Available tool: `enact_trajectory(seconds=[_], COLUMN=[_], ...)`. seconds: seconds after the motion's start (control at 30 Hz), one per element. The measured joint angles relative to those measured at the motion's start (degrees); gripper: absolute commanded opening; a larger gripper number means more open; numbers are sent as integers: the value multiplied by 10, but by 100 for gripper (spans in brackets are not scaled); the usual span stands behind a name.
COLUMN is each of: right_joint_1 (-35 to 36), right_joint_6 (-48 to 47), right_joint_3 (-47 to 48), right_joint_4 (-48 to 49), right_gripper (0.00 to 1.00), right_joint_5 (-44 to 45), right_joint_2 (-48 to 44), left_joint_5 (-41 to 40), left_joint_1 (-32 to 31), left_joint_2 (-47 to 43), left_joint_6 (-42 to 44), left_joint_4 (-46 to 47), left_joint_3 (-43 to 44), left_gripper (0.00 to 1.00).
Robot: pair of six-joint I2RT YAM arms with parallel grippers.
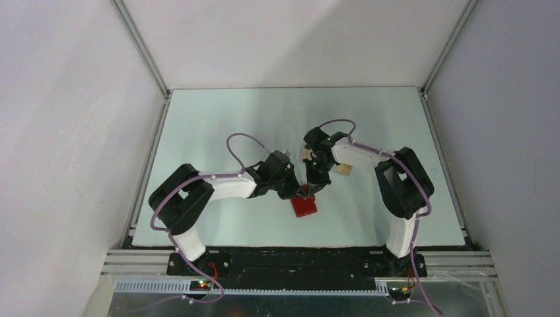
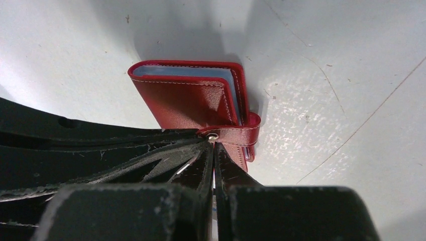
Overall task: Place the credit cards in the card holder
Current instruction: Close the card holder at the center of the board.
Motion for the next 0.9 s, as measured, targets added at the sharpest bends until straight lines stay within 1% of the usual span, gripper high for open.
enact_trajectory(seconds=[0.23,0.57,0.9], right_joint_1=[13,15,5], right_joint_6=[0,-5,-5], right_joint_3=[0,7,3], right_joint_4=[7,0,-5], right_gripper=[2,1,5], right_joint_5=[-2,-2,16], right_joint_2=[20,30,12], left_joint_5=[-16,-11,-4], left_joint_1=[-1,-2,-6], left_joint_2=[0,14,20], left_joint_6=[1,2,0], left_joint_4=[-20,-45,-48], left_joint_3=[0,19,30], left_gripper=[0,0,0])
